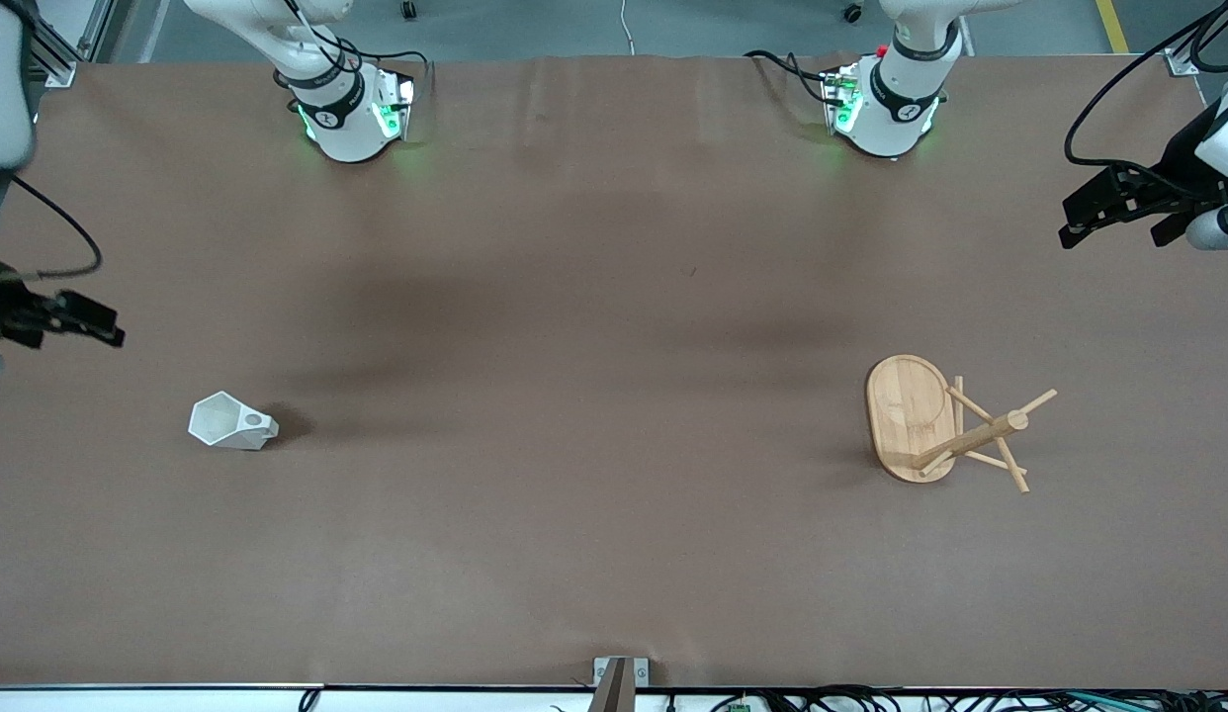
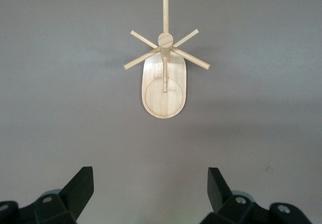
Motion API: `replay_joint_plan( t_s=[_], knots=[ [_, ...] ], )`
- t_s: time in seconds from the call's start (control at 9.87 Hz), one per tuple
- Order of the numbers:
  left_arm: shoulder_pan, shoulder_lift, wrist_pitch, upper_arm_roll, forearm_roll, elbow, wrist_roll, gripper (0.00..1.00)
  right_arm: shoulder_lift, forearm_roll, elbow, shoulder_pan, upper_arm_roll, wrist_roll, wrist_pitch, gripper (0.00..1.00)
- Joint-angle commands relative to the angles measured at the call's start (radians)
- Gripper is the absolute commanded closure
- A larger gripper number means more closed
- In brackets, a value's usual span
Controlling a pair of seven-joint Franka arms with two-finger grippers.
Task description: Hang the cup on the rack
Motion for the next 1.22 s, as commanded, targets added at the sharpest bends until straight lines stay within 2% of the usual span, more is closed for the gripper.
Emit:
replay_joint_plan(
  t_s=[0.0, 0.2, 0.61, 1.11],
  knots=[
    [-0.003, 0.016, 0.015, -0.013, -0.005, -0.012, -0.009, 0.0, 0.067, 0.042, -0.052, -0.039, 0.012, -0.063, 0.084, 0.0],
    [-0.005, 0.015, 0.014, -0.016, -0.005, -0.015, -0.009, 0.0, 0.15, 0.062, -0.061, -0.057, 0.012, -0.119, 0.153, 0.0],
    [-0.006, 0.021, 0.015, -0.016, -0.006, -0.012, -0.009, 0.0, 0.253, 0.062, -0.079, -0.067, 0.013, -0.13, 0.247, 0.01],
    [-0.009, 0.021, 0.015, -0.031, -0.008, -0.011, -0.01, 0.0, 0.324, 0.07, -0.079, -0.064, 0.015, -0.158, 0.318, 0.1]
  ],
)
